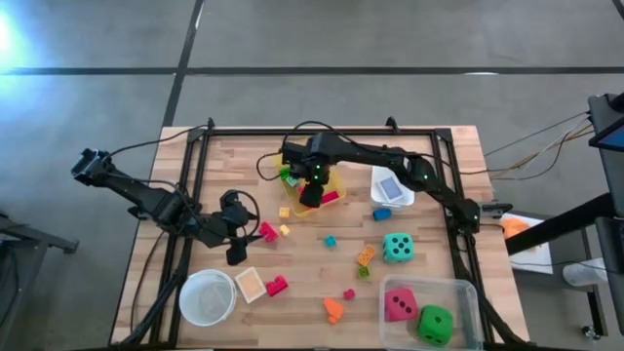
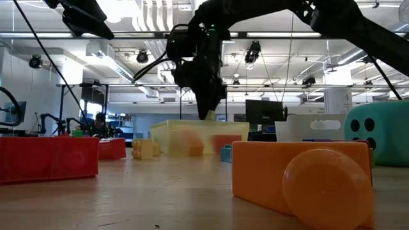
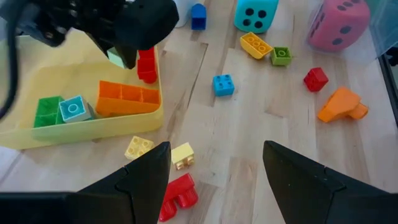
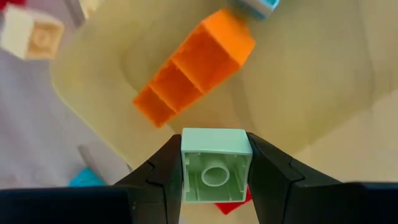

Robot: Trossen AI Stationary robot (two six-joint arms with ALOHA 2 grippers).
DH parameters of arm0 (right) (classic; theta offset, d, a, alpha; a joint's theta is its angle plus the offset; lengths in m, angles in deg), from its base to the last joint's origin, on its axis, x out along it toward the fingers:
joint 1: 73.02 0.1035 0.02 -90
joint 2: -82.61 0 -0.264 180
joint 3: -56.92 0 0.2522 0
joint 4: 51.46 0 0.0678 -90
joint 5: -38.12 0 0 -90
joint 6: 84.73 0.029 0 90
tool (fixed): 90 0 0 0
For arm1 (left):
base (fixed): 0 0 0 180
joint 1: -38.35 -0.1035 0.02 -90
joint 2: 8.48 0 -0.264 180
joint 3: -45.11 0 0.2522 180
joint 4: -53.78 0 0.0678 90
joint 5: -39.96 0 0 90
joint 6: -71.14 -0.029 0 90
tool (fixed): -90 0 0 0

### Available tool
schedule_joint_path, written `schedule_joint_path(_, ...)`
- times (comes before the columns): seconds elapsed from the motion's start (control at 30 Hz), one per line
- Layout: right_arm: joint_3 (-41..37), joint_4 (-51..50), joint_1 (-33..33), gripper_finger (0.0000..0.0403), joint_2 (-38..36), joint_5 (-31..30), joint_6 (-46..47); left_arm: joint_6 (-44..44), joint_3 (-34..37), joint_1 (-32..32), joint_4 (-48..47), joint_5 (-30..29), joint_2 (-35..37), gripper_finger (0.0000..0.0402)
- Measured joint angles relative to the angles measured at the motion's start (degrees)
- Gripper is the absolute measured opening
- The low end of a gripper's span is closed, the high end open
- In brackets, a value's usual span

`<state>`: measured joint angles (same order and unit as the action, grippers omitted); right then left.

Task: Pick & Place Toys
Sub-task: Put the light green game piece into the yellow bin

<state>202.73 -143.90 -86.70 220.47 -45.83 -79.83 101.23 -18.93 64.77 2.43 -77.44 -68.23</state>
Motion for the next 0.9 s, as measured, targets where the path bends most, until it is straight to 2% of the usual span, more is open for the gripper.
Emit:
schedule_joint_path(0.4, -6.8, 7.3, 1.8, 0.0128, 0.0, -0.6, -17.1, 0.0, 0.0, 0.0, 0.0, 0.0, 0.0, 0.0258)
schedule_joint_path(0.9, -12.7, 12.3, 2.8, 0.0128, 0.0, -2.2, -17.1, 0.0, 0.0, 0.0, 0.0, 0.0, 0.0, 0.0258)
